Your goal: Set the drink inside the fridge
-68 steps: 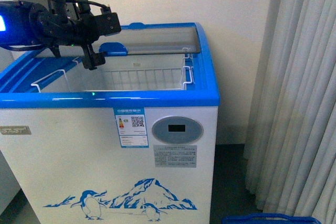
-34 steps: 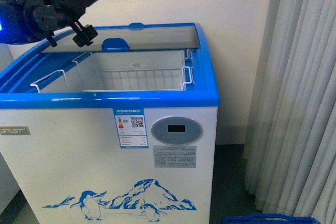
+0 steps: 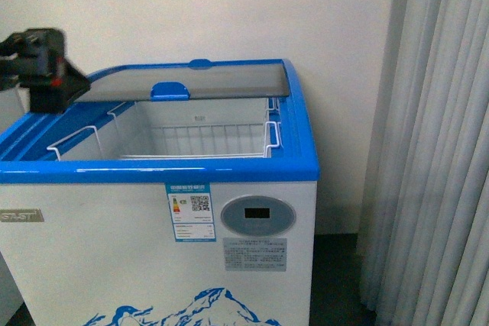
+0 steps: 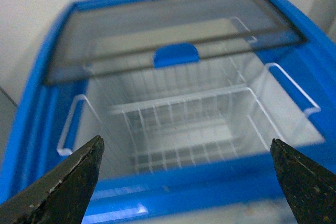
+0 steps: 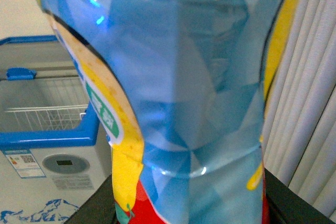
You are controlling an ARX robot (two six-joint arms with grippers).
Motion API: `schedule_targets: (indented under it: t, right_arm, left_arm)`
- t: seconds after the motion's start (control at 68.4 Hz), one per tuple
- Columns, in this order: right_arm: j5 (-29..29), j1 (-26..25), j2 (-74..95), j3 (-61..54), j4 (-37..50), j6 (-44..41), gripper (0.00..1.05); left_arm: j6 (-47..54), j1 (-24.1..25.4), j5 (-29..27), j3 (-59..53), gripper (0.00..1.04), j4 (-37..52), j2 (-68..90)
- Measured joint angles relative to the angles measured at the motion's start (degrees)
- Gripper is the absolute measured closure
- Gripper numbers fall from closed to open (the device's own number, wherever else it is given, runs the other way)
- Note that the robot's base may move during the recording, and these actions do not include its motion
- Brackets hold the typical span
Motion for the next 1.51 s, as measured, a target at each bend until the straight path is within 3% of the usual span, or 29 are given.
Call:
schedule_targets:
  t: [0.073,0.117,0.351,0.38,0.438,0.526,0.614,0.701,0.906,1.154,1.271,1.388,1.505]
  right_arm:
    - [0.0,0.0,0.0,0.0,0.0,0.0,0.63]
    - [-0.1,0.0,0.0,0.0,0.0,0.0,0.63]
    - [-0.8,-0.2,0.2,0.2,-0.5,0.3,0.63]
    - [-3.2,-1.0,1.7,1.5,-3.9,1.4,0.63]
    - [-14.4,-4.5,6.6,9.4,-21.0,2.5,0.63]
    - [-25.6,-7.5,10.5,15.9,-37.7,0.5,0.63]
    - [-32.7,-10.0,12.7,16.2,-43.1,-4.9,0.63]
    - [-35.9,-12.7,18.9,16.9,-37.9,-16.2,0.63]
    - [-31.0,-11.0,40.2,29.1,-25.0,-42.5,0.63]
    - [-16.7,-5.9,73.8,56.3,-27.8,-73.0,0.63]
    - [-7.3,-3.5,94.3,80.6,-31.5,-79.3,0.63]
    - [-5.8,-0.9,107.7,100.9,-38.6,-80.6,0.63]
    - [-6.1,2.0,113.9,109.4,-41.5,-81.2,0.63]
  left_arm:
    - [-0.5,-0.3,-7.4,-10.9,0.25,11.1,-8.7]
    - [-0.8,-0.1,-8.6,-16.5,0.32,13.1,-14.7]
    - [-1.2,4.6,-4.9,-37.0,0.68,2.4,-43.3]
    - [-1.2,4.6,-4.8,-37.4,0.71,2.2,-44.6]
    - [-1.2,4.6,-4.6,-37.7,0.82,1.9,-47.1]
    - [-1.2,4.6,-4.4,-38.2,0.96,1.2,-49.4]
    - [-1.4,4.6,-4.6,-39.3,1.02,0.2,-50.9]
    - [-1.5,4.7,-4.5,-40.3,1.02,-1.0,-52.9]
    - [-1.5,4.7,-4.4,-41.4,1.02,-3.4,-56.6]
    - [-1.5,4.7,-4.3,-43.6,1.02,-4.6,-60.3]
    - [-1.5,4.7,-4.5,-43.6,1.02,-6.6,-62.8]
    - [-1.5,4.7,-4.4,-43.6,1.02,-8.3,-64.5]
    - [-1.5,4.7,-4.5,-43.6,1.02,-10.1,-66.2]
